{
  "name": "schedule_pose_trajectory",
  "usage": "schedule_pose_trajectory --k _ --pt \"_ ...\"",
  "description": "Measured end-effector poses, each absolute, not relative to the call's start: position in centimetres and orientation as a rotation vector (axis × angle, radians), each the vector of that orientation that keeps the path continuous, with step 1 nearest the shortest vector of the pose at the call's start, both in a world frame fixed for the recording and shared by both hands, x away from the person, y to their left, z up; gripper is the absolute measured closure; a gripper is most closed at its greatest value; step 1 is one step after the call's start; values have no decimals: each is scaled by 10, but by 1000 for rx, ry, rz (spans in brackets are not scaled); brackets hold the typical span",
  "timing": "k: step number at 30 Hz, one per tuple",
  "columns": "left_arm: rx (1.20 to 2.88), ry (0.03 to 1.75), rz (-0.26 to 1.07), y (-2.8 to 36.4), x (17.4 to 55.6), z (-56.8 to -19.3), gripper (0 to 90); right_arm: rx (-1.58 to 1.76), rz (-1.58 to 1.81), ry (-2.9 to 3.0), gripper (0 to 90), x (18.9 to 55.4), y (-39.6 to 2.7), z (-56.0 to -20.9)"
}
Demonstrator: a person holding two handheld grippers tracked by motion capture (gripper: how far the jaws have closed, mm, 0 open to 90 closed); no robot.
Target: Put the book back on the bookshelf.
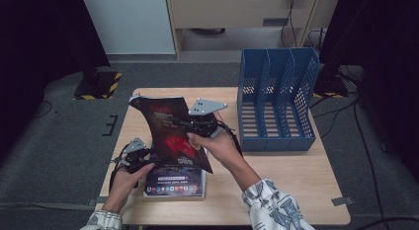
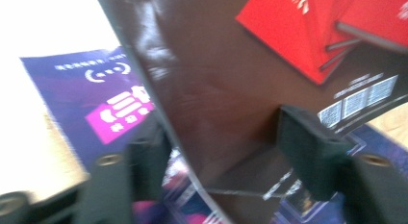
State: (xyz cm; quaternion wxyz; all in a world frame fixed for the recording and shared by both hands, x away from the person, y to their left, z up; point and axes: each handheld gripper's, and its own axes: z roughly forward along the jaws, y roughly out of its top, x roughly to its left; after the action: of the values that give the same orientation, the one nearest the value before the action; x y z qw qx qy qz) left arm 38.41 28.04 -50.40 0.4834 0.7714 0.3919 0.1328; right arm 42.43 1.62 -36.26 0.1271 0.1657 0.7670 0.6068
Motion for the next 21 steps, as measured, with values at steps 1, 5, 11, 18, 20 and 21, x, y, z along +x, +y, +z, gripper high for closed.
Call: schedule_pose_trajectory --k 1,5,11,18,20,21 --pt "1870 962 320 282 384 -503 567 483 1766 2231 868 424 16 -363" --pt "1848 959 313 287 382 -499 680 486 1771 2225 868 426 14 -364" --pt "1832 963 331 290 380 -493 792 495 1784 2219 868 427 12 -365" --pt "1775 1035 412 305 377 -487 847 504 1758 2222 866 427 7 -369" --pt "1768 1047 448 307 376 -485 856 511 1744 2224 866 427 5 -372" --pt "1768 1046 455 307 376 -484 857 515 1745 2221 866 427 4 -374"
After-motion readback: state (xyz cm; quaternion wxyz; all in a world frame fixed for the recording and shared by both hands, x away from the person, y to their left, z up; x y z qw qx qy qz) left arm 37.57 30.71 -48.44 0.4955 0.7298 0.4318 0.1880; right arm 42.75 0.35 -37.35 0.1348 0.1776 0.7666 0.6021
